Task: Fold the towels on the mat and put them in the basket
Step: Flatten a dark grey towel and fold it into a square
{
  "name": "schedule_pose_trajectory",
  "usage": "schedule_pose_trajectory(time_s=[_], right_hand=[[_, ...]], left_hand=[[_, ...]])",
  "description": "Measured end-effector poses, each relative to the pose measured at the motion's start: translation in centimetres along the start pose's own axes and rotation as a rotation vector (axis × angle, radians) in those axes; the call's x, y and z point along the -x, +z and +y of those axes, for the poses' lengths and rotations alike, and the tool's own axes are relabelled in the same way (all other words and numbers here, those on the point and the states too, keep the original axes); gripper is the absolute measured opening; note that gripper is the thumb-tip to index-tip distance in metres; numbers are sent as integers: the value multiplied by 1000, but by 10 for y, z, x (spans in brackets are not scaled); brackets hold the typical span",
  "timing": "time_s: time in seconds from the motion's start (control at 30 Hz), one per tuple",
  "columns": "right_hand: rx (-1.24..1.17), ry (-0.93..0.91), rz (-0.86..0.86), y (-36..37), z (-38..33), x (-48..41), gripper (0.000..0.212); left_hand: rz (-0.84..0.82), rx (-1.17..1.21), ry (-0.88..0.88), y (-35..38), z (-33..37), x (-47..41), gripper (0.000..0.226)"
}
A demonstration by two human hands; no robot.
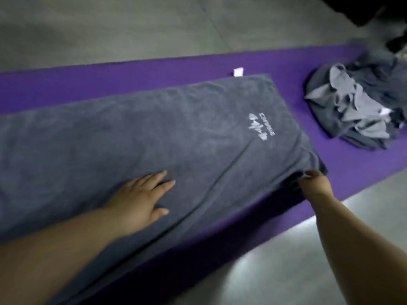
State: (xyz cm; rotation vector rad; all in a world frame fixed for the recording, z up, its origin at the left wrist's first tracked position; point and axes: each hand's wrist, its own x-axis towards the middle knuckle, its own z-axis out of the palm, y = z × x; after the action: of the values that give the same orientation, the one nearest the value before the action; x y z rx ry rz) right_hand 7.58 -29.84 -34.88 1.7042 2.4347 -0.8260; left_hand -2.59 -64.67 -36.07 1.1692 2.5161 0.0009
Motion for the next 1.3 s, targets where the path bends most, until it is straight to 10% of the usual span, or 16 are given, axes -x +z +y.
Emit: schedule_pose_trajectory(time_s=[0.2,0.37,0.83,0.97,1.13,1.3], right_hand=[[-386,197,206,-17,42,-57,57],[-263,228,131,-19,41,-70,22],[-86,197,261,-44,40,-75,38],[141,-150,359,-25,-13,-33,49],[291,-844,-14,55,-94,66,71],[441,-1500,-242,131,-121,170,57]], left_hand=[[30,91,-39,51,33,1,76],[42,78,-62,48,33,-1,77],[71,-17,-66,62,32,0,70],[10,-24,19,48,29,-7,78],[93,4,129,4,-28,35,90],[15,-74,-175,19,-116,124,63]])
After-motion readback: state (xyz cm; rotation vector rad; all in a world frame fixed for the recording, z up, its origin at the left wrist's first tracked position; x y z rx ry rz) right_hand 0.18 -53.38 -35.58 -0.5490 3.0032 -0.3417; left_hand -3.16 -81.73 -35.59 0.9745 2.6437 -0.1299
